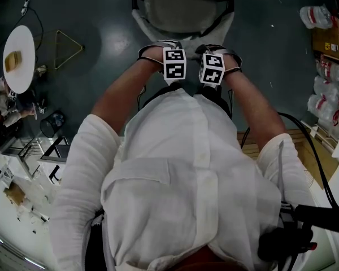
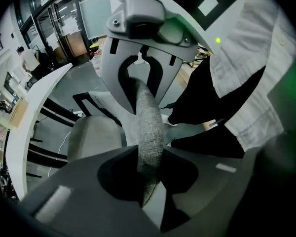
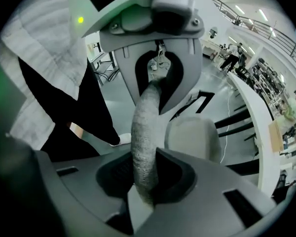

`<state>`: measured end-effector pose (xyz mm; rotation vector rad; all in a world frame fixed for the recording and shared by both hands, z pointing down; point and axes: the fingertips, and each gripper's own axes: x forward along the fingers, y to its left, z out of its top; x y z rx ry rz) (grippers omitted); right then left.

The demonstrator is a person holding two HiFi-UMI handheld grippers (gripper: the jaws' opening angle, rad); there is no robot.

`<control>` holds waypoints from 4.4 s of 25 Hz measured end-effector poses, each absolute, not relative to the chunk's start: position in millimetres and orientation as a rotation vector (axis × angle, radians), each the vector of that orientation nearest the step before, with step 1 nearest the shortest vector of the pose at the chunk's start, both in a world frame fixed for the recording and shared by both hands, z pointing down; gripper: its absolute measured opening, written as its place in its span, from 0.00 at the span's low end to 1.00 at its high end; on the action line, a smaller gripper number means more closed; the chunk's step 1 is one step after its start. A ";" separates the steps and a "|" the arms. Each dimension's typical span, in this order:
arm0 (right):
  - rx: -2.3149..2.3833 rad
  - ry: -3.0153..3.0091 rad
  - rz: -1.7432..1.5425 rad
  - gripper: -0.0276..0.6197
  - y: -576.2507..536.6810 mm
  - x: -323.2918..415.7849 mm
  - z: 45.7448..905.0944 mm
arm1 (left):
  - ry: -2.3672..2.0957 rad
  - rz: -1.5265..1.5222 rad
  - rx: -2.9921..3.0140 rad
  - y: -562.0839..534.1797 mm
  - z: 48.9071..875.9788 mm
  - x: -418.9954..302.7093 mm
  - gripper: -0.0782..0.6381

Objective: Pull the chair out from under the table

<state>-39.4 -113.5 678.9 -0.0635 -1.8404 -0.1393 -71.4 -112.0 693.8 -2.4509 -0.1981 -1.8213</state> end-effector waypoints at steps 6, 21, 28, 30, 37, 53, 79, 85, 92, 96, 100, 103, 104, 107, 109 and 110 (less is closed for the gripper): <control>-0.058 -1.846 -0.135 0.14 -117.5 -44.7 671.9 | -0.215 -1.830 -2.455 -116.2 686.5 -77.1 0.21; -0.068 -1.876 -0.125 0.14 -75.8 -46.5 665.9 | -0.255 -1.818 -2.458 -75.2 680.6 -79.0 0.21; -0.098 -1.880 -0.114 0.14 -47.9 -44.2 663.7 | -0.267 -1.826 -2.474 -48.1 679.9 -76.5 0.21; -0.108 -1.880 -0.116 0.14 -41.3 -42.9 663.7 | -0.268 -1.825 -2.480 -41.3 679.3 -75.4 0.21; -0.132 -1.886 -0.116 0.14 -18.4 -44.9 661.2 | -0.267 -1.834 -2.491 -17.5 676.8 -77.9 0.21; -0.182 -1.913 -0.067 0.14 38.7 -52.7 657.5 | -0.329 -1.876 -2.505 41.2 674.0 -85.6 0.22; -0.292 -1.938 0.095 0.17 101.9 -59.1 653.3 | -0.393 -1.894 -2.556 103.5 672.6 -91.8 0.24; -0.295 -1.940 0.121 0.20 104.6 -59.4 656.3 | -0.365 -1.904 -2.578 107.0 675.6 -91.0 0.25; -0.287 -1.982 0.210 0.28 102.6 -54.2 647.9 | -0.346 -1.913 -2.656 109.1 667.3 -95.2 0.29; -0.264 -2.018 0.260 0.32 97.3 -46.6 632.1 | -0.314 -1.893 -2.778 106.5 649.0 -100.1 0.33; -0.196 -2.073 0.354 0.32 82.5 -37.6 610.5 | -0.179 -1.761 -2.995 87.0 616.6 -101.8 0.35; -0.029 -2.165 0.467 0.32 51.3 -28.6 587.3 | 0.085 -1.519 -3.251 51.1 577.8 -98.5 0.35; 0.044 -2.203 0.504 0.28 38.2 -25.5 578.7 | 0.189 -1.430 -3.323 38.3 565.4 -98.4 0.35; 0.248 -2.294 0.593 0.11 5.5 -17.4 557.5 | 0.419 -1.200 -3.468 11.8 536.3 -99.2 0.35; 0.337 -2.332 0.627 0.09 -7.0 -11.3 546.7 | 0.501 -1.118 -3.500 2.1 523.2 -96.6 0.34; 0.367 -2.344 0.636 0.08 -11.2 -7.8 541.7 | 0.530 -1.092 -3.506 -2.0 517.1 -94.0 0.34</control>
